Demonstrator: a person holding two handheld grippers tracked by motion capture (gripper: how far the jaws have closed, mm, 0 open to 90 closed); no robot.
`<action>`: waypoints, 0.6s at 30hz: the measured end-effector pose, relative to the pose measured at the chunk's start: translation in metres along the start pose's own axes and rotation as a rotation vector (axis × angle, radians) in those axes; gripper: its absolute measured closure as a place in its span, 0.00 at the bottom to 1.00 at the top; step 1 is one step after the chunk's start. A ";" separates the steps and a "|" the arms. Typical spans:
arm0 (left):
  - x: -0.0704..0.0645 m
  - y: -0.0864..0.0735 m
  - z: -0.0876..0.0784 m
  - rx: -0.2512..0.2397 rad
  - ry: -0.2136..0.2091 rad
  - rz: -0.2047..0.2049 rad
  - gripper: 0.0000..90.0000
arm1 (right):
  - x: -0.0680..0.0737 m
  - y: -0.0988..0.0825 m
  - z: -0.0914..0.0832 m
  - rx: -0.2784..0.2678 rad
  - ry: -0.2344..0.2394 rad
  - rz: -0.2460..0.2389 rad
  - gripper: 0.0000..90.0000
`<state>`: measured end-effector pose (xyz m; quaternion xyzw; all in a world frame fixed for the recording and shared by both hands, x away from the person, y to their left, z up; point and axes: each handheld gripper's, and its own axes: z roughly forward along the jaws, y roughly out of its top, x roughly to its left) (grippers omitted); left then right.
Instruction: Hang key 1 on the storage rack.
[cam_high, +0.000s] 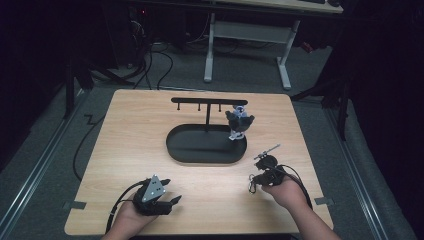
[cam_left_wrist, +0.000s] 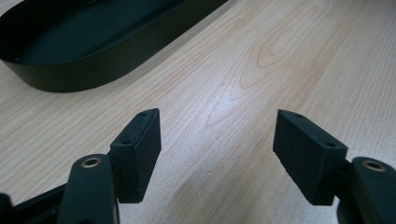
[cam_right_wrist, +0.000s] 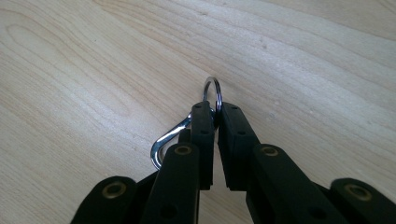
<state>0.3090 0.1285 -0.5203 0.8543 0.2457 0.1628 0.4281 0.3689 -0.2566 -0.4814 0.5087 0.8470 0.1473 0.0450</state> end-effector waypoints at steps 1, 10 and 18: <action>0.000 0.000 0.000 0.000 0.000 0.000 0.37 | 0.000 0.000 0.000 0.000 0.000 0.000 0.95; 0.000 0.000 0.000 -0.001 0.001 0.004 0.37 | 0.002 0.004 -0.002 0.006 0.011 -0.042 0.99; -0.001 0.000 0.000 -0.003 0.002 0.006 0.37 | 0.002 -0.001 -0.021 -0.020 0.032 -0.044 0.99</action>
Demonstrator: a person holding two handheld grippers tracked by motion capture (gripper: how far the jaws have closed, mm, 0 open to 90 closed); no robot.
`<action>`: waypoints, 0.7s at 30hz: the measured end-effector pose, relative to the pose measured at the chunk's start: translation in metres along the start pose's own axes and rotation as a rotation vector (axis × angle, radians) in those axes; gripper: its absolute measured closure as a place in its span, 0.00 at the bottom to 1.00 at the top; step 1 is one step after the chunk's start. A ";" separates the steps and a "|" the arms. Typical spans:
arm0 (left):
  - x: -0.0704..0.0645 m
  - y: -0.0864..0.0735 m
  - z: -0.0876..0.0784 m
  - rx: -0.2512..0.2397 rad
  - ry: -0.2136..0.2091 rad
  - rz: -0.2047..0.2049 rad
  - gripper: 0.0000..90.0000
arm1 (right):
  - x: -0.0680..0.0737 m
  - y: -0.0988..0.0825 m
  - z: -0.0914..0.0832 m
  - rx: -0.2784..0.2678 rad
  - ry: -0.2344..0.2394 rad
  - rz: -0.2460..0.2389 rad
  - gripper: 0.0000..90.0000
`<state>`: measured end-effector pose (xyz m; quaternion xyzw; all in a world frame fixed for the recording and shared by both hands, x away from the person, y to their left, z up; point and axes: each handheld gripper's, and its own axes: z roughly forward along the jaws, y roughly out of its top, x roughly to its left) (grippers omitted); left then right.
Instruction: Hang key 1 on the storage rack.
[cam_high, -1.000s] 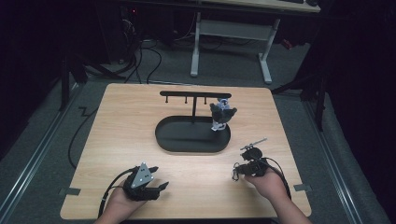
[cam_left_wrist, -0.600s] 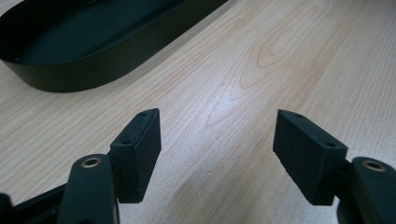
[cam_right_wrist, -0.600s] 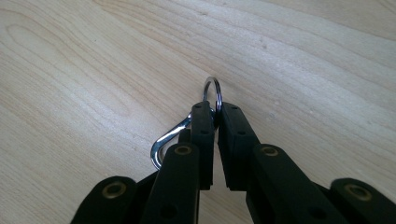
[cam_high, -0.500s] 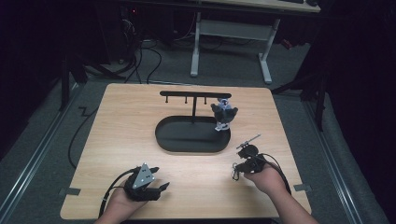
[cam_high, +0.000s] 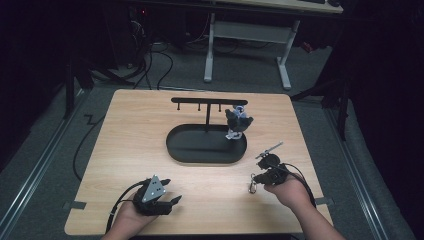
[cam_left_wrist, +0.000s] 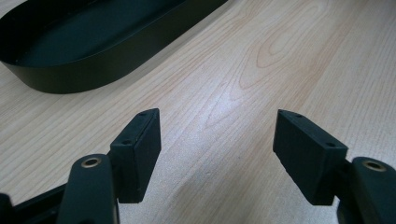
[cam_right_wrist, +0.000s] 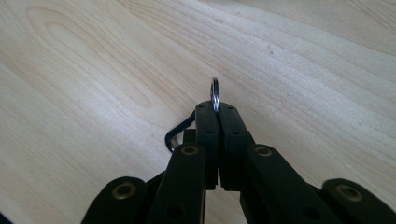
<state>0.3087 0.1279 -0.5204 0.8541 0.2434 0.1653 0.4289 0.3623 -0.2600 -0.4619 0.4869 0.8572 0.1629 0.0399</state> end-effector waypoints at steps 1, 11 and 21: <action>0.000 0.000 0.000 0.000 0.000 0.000 0.37 | 0.000 0.000 0.000 0.000 0.000 0.000 0.99; 0.000 0.000 0.000 -0.001 0.001 0.003 0.37 | 0.001 -0.001 -0.023 -0.034 0.003 -0.016 0.99; 0.001 0.000 0.000 -0.005 0.007 0.003 0.37 | 0.001 0.005 -0.038 -0.049 -0.005 -0.012 0.99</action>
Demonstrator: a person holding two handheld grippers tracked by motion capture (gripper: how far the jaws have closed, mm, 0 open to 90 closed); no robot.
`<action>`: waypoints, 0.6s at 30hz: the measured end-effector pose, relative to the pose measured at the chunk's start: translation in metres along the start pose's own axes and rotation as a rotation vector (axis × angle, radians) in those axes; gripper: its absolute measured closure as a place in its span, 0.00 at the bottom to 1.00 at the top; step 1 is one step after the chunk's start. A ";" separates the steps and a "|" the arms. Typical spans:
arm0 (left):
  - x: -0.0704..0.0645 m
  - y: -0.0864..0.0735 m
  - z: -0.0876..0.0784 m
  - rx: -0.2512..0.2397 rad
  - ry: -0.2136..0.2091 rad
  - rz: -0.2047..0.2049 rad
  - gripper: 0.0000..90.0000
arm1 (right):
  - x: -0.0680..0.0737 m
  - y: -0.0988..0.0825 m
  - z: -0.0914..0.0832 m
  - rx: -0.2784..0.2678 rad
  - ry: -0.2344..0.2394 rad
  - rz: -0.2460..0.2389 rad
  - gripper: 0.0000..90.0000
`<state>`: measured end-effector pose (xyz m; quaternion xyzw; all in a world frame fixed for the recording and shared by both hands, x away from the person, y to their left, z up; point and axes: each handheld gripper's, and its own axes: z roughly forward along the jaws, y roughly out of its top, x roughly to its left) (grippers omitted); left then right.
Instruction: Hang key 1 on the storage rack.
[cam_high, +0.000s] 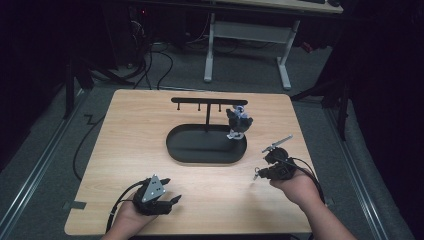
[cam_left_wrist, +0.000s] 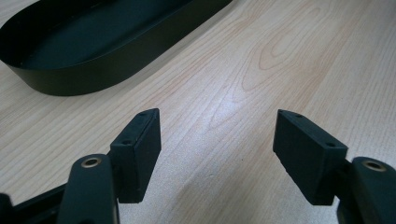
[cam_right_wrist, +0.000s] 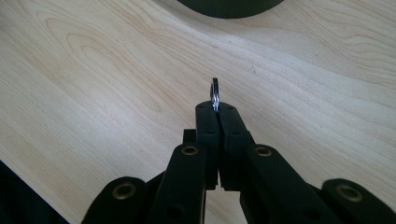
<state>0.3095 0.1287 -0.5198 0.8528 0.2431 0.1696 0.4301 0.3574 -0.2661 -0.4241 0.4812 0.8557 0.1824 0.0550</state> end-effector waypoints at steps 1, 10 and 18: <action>0.000 0.000 0.000 -0.001 0.000 -0.001 0.37 | -0.001 0.001 0.000 -0.009 0.000 -0.015 0.99; 0.001 -0.002 -0.002 -0.010 0.004 -0.012 0.37 | 0.000 0.003 -0.006 -0.018 0.003 -0.008 0.99; 0.003 -0.001 -0.003 -0.021 0.008 -0.021 0.37 | -0.001 0.008 -0.009 -0.013 -0.005 -0.005 0.99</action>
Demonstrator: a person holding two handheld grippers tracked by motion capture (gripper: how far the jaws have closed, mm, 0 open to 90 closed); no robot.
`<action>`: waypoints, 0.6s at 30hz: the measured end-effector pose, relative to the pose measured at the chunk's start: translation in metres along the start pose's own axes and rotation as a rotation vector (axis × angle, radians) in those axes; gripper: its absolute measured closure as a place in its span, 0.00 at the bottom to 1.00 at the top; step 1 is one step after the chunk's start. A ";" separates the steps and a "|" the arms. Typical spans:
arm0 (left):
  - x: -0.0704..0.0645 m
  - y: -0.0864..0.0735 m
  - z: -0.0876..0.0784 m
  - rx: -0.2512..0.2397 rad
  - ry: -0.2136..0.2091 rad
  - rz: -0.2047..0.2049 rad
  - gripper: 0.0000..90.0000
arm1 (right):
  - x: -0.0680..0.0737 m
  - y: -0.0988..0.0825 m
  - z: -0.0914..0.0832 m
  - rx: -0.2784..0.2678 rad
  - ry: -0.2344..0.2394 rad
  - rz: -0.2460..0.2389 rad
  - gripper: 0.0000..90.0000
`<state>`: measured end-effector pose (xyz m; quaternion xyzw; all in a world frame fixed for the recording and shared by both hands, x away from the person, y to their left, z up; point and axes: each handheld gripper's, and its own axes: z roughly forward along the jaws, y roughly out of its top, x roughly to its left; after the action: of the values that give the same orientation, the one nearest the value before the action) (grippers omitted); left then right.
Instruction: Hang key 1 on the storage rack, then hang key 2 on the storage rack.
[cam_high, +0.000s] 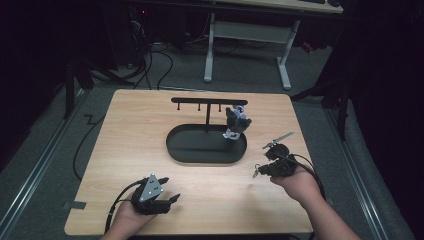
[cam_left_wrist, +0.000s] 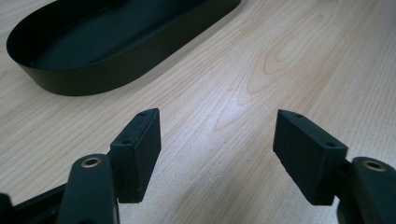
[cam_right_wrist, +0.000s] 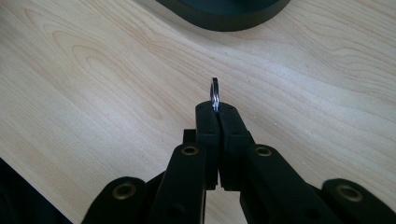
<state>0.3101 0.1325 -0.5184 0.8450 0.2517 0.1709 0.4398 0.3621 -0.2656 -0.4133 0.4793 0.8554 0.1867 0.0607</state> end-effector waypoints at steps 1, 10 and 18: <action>0.000 0.000 0.000 -0.001 -0.001 -0.001 0.37 | 0.000 0.001 0.000 0.002 0.003 0.000 0.99; 0.000 0.002 0.003 -0.003 -0.002 0.005 0.37 | 0.002 0.011 -0.002 0.011 0.004 -0.020 0.99; 0.002 -0.001 0.000 -0.001 0.003 -0.002 0.37 | 0.010 0.032 -0.005 0.018 0.006 -0.044 0.99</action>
<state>0.3108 0.1343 -0.5191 0.8443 0.2532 0.1719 0.4399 0.3812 -0.2437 -0.3962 0.4601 0.8676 0.1792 0.0579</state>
